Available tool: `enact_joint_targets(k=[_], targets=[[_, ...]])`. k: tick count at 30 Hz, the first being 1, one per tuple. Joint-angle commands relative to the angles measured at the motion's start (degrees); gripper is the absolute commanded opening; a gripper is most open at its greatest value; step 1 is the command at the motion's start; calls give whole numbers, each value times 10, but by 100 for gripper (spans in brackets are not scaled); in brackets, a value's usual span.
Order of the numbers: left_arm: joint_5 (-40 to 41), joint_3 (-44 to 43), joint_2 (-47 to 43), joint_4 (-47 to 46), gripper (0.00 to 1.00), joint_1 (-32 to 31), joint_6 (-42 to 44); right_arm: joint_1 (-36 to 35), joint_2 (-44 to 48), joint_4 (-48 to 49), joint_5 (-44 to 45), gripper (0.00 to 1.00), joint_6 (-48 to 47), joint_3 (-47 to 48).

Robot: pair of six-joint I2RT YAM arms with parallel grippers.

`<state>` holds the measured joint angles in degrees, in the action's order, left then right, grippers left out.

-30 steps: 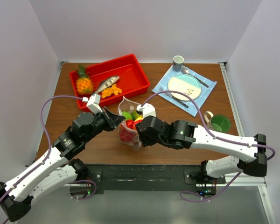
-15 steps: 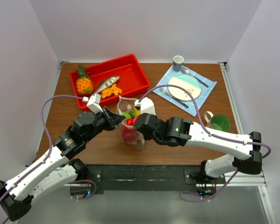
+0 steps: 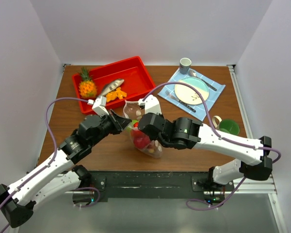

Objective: Place the food in the zip-top bag and seal the zipper
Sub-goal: Adjust the zipper food storage bag at the center of the board.

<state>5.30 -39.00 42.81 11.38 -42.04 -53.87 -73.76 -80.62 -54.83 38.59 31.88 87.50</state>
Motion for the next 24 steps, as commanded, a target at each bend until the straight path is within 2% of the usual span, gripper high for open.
enact_joint_targets(k=[1, 7, 12, 15, 19, 21, 24], targets=[[9, -16, 3, -34, 0, -1, 6, 12, 14, 2, 22, 0, -13, 6], [21, -25, 5, -37, 0, -1, 15, 49, 12, -8, 0, 0, -35, 65], [30, -63, 42, -32, 0, -1, 39, 37, 30, 17, -34, 0, -19, -4], [31, -57, 53, -39, 0, -1, 45, 39, 41, 21, -33, 0, -21, -36], [-26, -27, 50, -74, 0, -2, 38, 72, 55, 19, -41, 0, -30, -47], [-29, -14, 43, -72, 0, -2, 36, 109, 59, 53, -68, 0, -43, -58], [-17, -7, 26, -58, 0, -1, 36, 112, 25, 40, -84, 0, -49, -8]])
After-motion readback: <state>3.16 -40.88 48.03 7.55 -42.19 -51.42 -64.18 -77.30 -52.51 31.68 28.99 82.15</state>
